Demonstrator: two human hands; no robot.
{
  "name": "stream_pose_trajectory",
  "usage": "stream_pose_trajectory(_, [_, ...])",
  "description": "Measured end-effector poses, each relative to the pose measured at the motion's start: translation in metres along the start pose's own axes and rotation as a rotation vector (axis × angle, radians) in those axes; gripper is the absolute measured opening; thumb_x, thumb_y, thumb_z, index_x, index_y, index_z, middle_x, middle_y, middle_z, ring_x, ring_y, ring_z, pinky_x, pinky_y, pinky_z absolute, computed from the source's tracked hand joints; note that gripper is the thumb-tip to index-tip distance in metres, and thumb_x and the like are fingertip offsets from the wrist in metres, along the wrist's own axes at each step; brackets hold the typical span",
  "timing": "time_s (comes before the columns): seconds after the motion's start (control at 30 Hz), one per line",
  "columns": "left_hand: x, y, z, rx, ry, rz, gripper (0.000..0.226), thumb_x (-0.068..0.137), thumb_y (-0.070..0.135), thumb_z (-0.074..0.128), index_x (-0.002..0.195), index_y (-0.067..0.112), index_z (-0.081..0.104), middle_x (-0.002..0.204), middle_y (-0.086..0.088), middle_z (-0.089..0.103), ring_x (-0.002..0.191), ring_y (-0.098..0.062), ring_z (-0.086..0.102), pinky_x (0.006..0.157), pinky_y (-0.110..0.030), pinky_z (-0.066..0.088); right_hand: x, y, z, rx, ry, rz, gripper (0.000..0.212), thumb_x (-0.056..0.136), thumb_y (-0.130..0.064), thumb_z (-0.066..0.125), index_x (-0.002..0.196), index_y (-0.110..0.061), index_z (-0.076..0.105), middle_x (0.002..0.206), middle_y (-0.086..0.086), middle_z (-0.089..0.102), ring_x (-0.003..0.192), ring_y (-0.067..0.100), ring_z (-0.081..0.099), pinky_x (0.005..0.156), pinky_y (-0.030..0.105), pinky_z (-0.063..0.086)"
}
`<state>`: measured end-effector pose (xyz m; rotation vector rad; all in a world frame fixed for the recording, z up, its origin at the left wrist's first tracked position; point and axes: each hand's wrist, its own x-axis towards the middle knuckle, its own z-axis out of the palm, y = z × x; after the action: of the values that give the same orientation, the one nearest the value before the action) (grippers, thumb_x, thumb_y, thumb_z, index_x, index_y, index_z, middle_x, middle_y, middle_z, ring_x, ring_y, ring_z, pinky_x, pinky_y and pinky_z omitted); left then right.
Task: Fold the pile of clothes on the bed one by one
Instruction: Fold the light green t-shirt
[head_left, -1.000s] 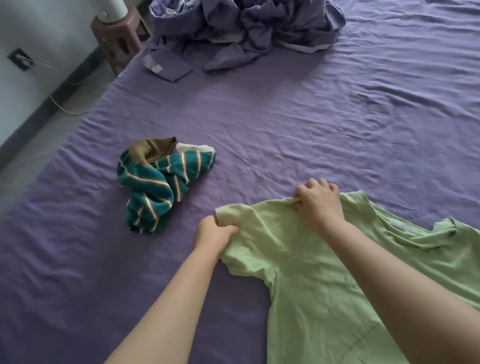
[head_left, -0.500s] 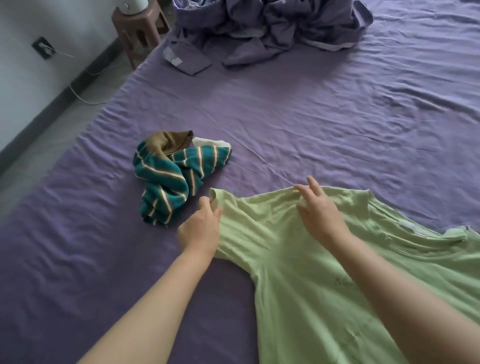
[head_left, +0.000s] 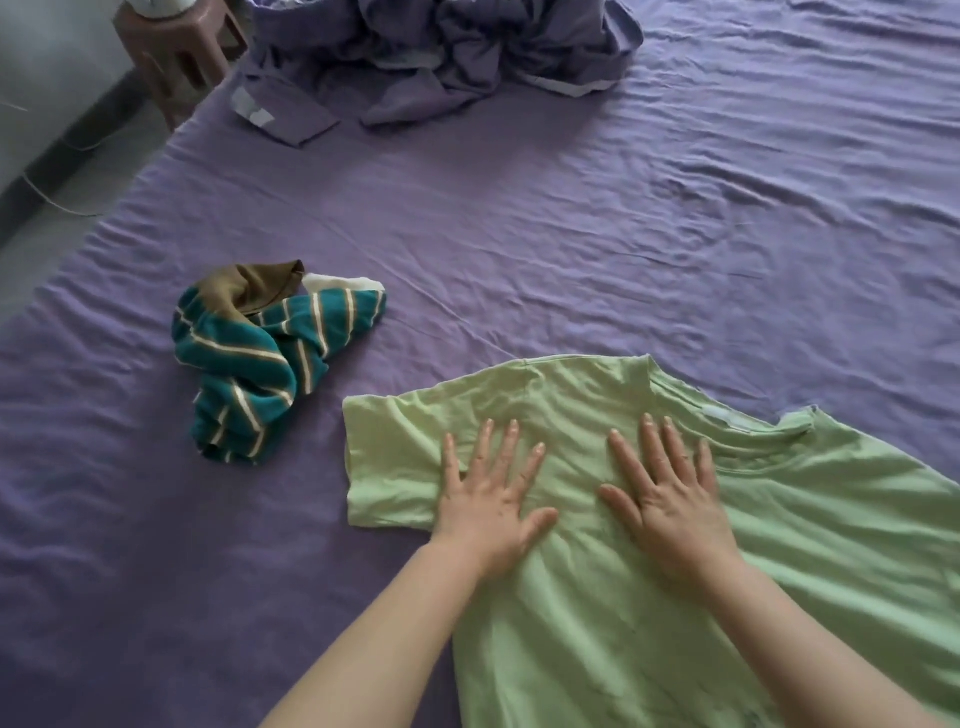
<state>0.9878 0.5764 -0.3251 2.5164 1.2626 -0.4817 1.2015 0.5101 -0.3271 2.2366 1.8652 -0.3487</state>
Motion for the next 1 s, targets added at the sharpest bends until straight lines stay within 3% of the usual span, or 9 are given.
stream_pose_trajectory(0.13, [0.001, 0.003, -0.004, 0.030, -0.065, -0.044, 0.068, 0.088, 0.071, 0.004, 0.134, 0.037, -0.033, 0.140, 0.001, -0.048, 0.129, -0.025, -0.046, 0.100, -0.059, -0.032, -0.020, 0.027, 0.001, -0.010, -0.063, 0.083, 0.074, 0.066, -0.072, -0.033, 0.133, -0.042, -0.032, 0.145, -0.004, -0.034, 0.131, 0.019, -0.039, 0.107, 0.048, -0.026])
stream_pose_trajectory(0.27, [-0.015, 0.024, -0.012, 0.019, -0.059, -0.133, 0.068, 0.095, 0.060, 0.014, 0.144, 0.031, -0.024, 0.150, -0.003, -0.035, 0.138, -0.027, -0.033, 0.108, -0.059, -0.020, -0.066, 0.003, 0.003, 0.051, -0.067, -0.004, 0.081, 0.073, -0.073, -0.022, 0.144, -0.037, -0.005, 0.152, 0.002, -0.015, 0.139, 0.026, -0.024, 0.110, 0.047, -0.018])
stream_pose_trajectory(0.37, [-0.047, 0.043, -0.001, -0.031, -0.073, -0.163, 0.068, 0.097, 0.053, 0.022, 0.149, 0.028, -0.015, 0.155, -0.007, -0.026, 0.142, -0.028, -0.026, 0.110, -0.058, -0.016, -0.119, -0.025, 0.017, 0.098, -0.140, -0.060, 0.076, 0.076, -0.072, -0.016, 0.144, -0.037, -0.010, 0.155, 0.005, -0.017, 0.137, 0.028, -0.029, 0.111, 0.046, -0.019])
stream_pose_trajectory(0.5, [-0.108, 0.062, 0.029, -0.068, -0.062, -0.143, 0.068, 0.098, 0.051, 0.027, 0.150, 0.028, -0.008, 0.158, -0.005, -0.019, 0.144, -0.027, -0.022, 0.113, -0.053, -0.011, -0.178, -0.058, 0.023, 0.181, -0.153, 0.007, 0.076, 0.088, -0.064, -0.006, 0.144, -0.030, 0.032, 0.154, 0.013, 0.020, 0.140, 0.037, 0.007, 0.116, 0.050, 0.002])
stream_pose_trajectory(0.6, [-0.160, 0.077, 0.050, -0.127, -0.044, -0.163, 0.065, 0.098, 0.044, 0.034, 0.151, 0.030, -0.001, 0.159, -0.002, -0.014, 0.145, -0.024, -0.015, 0.116, -0.048, -0.002, -0.219, -0.070, 0.042, 0.232, -0.173, -0.032, 0.072, 0.082, -0.064, -0.006, 0.148, -0.035, 0.000, 0.156, 0.006, -0.013, 0.136, 0.031, -0.027, 0.112, 0.046, -0.018])
stream_pose_trajectory(0.7, [-0.216, 0.094, 0.065, -0.444, 0.159, -0.311, 0.059, 0.095, 0.024, 0.048, 0.149, 0.025, 0.023, 0.159, -0.009, 0.003, 0.145, -0.026, 0.005, 0.116, -0.035, 0.013, -0.256, -0.073, 0.055, 0.212, -0.209, -0.048, 0.063, 0.094, -0.058, 0.013, 0.148, -0.034, -0.007, 0.153, 0.003, -0.024, 0.133, 0.026, -0.035, 0.111, 0.044, -0.020])
stream_pose_trajectory(0.8, [-0.259, 0.105, 0.066, -0.998, 0.279, -0.681, 0.065, 0.087, 0.010, 0.061, 0.145, 0.008, 0.030, 0.146, -0.017, 0.034, 0.132, -0.027, 0.036, 0.107, -0.026, 0.026, -0.294, -0.074, 0.058, 0.244, -0.244, -0.056, 0.059, 0.096, -0.055, 0.020, 0.149, -0.036, 0.000, 0.157, 0.000, -0.017, 0.140, 0.024, -0.026, 0.113, 0.042, -0.015])
stream_pose_trajectory(0.93, [-0.299, 0.109, 0.069, -1.360, -0.026, -0.694, 0.066, 0.081, 0.007, 0.071, 0.139, 0.007, 0.040, 0.127, -0.017, 0.058, 0.111, -0.023, 0.060, 0.097, -0.033, 0.047, -0.337, -0.077, 0.054, 0.313, -0.255, -0.034, 0.056, 0.097, -0.054, 0.023, 0.149, -0.036, 0.011, 0.159, 0.001, -0.005, 0.146, 0.021, -0.010, 0.116, 0.039, -0.004])
stream_pose_trajectory(1.0, [-0.315, 0.109, 0.069, -1.434, -0.160, -0.602, 0.038, 0.078, 0.006, 0.074, 0.114, 0.005, 0.062, 0.102, -0.010, 0.072, 0.085, -0.012, 0.070, 0.073, -0.025, 0.056, -0.348, -0.080, 0.049, 0.375, -0.223, -0.014, 0.054, 0.098, -0.052, 0.026, 0.148, -0.033, 0.018, 0.159, 0.002, 0.004, 0.146, 0.020, -0.001, 0.117, 0.038, 0.004])
